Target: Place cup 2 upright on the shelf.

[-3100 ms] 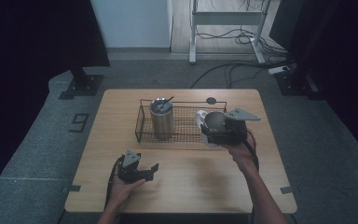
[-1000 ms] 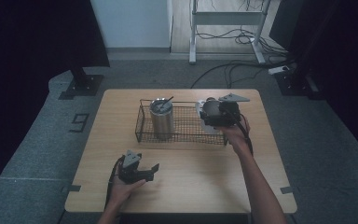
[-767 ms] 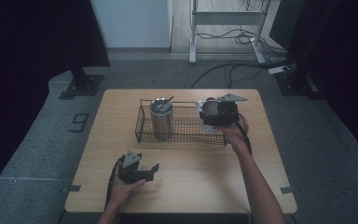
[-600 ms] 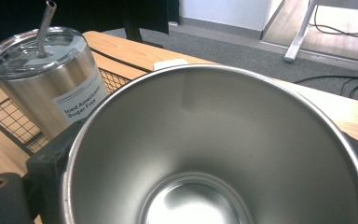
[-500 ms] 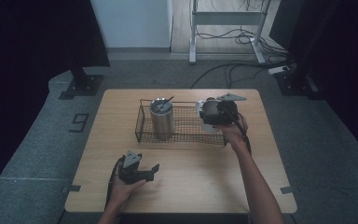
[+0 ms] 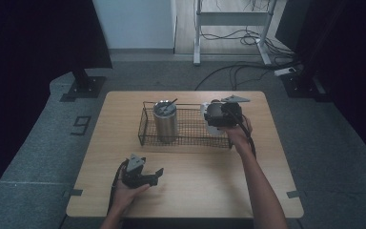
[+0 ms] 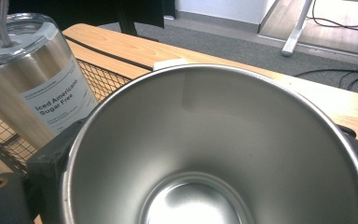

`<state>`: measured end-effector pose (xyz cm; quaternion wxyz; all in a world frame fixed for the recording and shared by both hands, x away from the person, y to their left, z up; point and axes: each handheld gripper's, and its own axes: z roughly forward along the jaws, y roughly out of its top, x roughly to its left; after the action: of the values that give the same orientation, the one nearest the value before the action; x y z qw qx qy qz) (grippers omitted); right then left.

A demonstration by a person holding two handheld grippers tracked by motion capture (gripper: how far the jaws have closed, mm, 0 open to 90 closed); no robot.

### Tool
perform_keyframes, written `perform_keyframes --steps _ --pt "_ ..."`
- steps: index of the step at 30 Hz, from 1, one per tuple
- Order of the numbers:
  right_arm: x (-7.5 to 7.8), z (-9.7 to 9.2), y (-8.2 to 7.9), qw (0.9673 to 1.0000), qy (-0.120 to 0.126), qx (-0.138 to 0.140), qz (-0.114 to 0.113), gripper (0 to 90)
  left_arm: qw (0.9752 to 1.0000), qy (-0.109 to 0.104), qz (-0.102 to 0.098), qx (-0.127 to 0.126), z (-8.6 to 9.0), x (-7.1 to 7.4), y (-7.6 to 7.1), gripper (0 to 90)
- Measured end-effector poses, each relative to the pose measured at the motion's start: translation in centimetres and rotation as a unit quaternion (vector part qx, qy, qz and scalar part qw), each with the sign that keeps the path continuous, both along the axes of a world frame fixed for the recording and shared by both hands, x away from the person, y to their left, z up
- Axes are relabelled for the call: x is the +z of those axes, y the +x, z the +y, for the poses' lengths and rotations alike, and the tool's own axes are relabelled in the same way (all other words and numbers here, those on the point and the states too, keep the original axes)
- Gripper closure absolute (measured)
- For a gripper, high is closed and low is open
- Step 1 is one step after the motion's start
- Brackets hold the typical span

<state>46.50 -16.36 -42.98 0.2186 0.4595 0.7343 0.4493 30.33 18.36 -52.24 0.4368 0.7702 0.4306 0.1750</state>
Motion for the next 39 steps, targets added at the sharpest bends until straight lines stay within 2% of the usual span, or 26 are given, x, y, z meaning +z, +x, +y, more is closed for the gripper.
perform_keyframes --steps 6,28,39 --pt "-0.6 0.3 0.4 0.9999 -0.010 0.001 0.006 5.7 1.0000 0.000 0.000 0.001 0.0 0.0 0.0 12.4" --pt "-2.3 0.5 1.3 0.9994 -0.014 -0.003 0.031 5.7 1.0000 0.001 0.001 -0.002 -0.1 0.0 0.0 12.5" --pt "-3.1 0.6 1.7 0.9986 -0.026 -0.006 0.046 5.7 1.0000 0.001 0.002 -0.003 -0.1 0.0 0.0 12.6"
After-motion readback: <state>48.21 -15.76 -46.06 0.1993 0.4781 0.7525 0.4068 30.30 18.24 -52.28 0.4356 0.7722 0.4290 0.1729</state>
